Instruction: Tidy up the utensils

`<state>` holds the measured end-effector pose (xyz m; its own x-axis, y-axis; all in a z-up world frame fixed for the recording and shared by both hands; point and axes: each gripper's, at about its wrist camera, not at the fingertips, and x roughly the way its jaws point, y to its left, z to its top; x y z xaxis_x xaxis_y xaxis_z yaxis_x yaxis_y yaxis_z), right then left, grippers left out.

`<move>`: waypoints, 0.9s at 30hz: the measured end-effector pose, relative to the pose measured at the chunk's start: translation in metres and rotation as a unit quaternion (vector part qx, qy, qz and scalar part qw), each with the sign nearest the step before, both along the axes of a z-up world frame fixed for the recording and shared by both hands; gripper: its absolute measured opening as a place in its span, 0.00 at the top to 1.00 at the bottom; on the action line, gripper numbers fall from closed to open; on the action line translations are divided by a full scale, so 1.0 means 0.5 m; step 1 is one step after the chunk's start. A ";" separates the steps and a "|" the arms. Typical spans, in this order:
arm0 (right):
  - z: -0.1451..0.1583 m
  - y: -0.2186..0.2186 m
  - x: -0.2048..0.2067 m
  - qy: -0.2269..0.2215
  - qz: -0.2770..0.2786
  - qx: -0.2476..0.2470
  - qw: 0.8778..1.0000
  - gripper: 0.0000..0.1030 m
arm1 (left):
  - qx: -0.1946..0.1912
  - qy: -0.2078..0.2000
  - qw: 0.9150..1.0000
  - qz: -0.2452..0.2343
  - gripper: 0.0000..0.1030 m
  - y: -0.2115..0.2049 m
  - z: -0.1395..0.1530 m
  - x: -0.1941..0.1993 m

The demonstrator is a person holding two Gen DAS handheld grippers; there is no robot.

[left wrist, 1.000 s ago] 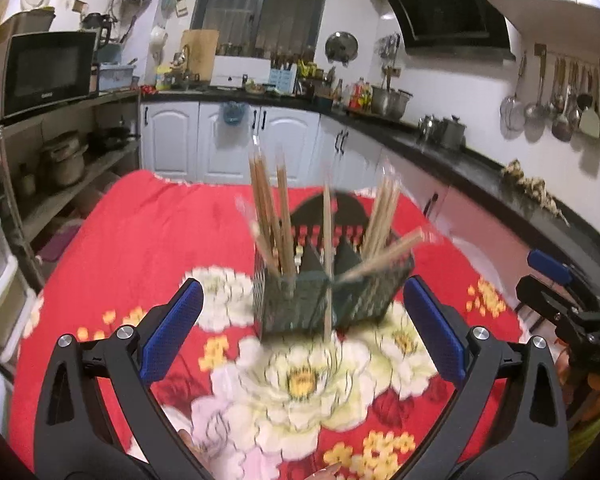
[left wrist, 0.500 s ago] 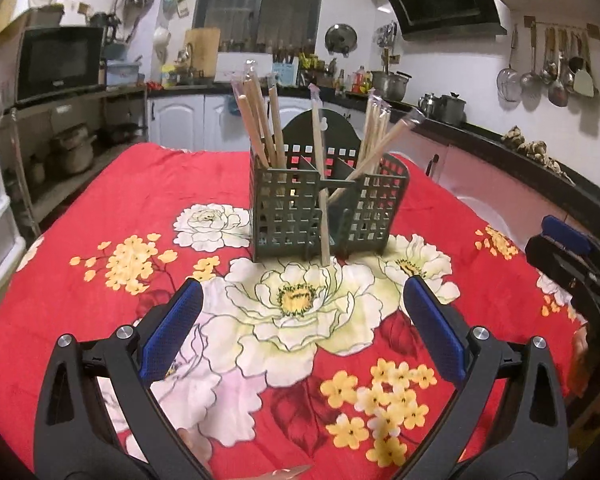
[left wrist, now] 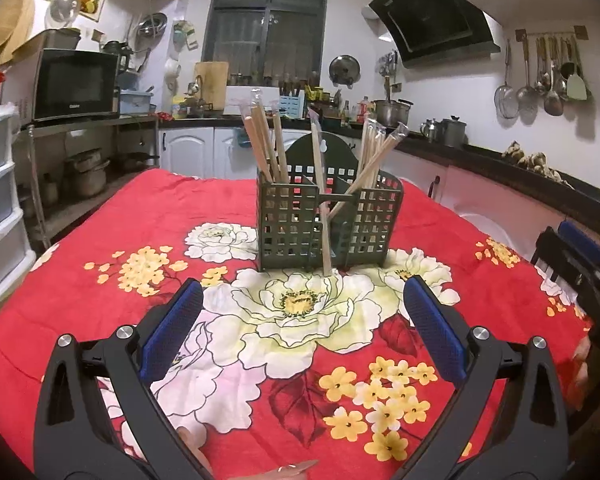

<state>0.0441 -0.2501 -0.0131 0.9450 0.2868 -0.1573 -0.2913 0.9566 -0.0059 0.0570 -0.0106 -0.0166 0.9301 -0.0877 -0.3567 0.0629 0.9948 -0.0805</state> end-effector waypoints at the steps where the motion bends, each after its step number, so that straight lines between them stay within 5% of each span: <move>1: -0.001 -0.001 0.001 0.001 0.000 0.001 1.000 0.06 | 0.001 0.000 1.000 0.001 0.10 -0.001 -0.001 -0.001; 27: -0.010 -0.003 -0.003 0.002 -0.005 0.002 1.000 0.06 | -0.001 -0.002 1.000 0.001 0.10 0.003 -0.001 -0.001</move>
